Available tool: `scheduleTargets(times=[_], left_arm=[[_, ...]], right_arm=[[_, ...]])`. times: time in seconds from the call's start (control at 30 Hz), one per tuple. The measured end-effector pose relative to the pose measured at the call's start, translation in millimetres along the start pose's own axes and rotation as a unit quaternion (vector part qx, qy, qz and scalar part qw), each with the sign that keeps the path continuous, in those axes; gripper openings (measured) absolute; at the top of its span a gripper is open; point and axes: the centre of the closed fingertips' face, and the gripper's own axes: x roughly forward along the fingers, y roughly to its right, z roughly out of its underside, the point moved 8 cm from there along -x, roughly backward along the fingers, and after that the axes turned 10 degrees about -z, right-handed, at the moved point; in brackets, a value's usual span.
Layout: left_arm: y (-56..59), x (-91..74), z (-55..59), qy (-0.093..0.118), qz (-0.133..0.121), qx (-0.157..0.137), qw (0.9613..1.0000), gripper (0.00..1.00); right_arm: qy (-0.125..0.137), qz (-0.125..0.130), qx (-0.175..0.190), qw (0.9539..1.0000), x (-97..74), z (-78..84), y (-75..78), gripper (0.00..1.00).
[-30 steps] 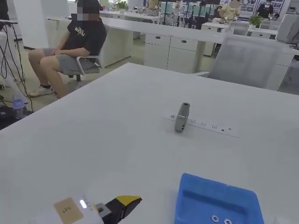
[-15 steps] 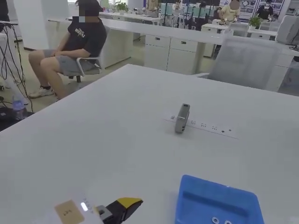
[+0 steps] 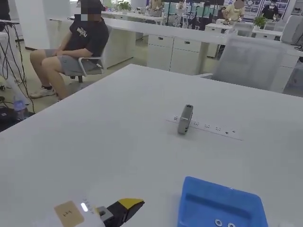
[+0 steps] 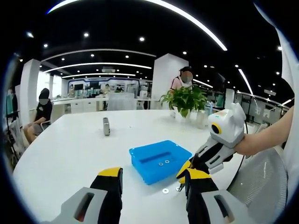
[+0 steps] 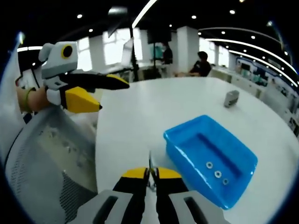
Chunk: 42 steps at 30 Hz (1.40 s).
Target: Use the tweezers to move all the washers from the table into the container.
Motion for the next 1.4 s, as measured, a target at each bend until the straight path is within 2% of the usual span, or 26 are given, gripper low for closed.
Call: scheduleTargets(times=[0.03,0.17,0.43,0.57,0.87,1.23,1.4], left_arm=[[-0.2,-0.2,-0.1,0.001,0.000,-0.001,1.0000,0.52],[-0.4,-0.4,-0.5,0.003,-0.001,-0.003,1.0000,0.52],[-0.5,-1.1,-0.8,0.005,-0.001,-0.004,1.0000,0.52],[-0.6,-1.1,-0.6,0.005,-0.002,-0.003,1.0000,0.52],[-1.4,-1.3,-0.7,0.005,-0.004,-0.004,1.0000,0.52],[-2.3,-1.3,-0.9,0.006,-0.006,-0.007,0.9999,0.52],[-2.3,-1.3,-0.8,0.006,-0.005,-0.007,0.9999,0.52]], right_arm=[[0.002,0.001,0.005,1.0000,-1.1,-0.4,0.5,0.03],[0.040,0.003,0.031,0.9987,-10.8,-10.2,4.1,0.03],[0.090,0.019,0.038,0.9951,-30.1,-34.1,19.1,0.03],[0.102,0.024,0.037,0.9938,-34.2,-43.1,27.5,0.03],[0.102,0.043,0.051,0.9926,-23.9,-52.8,57.7,0.03],[0.076,0.047,0.078,0.9930,-3.0,-44.5,83.9,0.03],[0.065,0.053,0.085,0.9929,0.6,-41.8,88.3,0.03]])
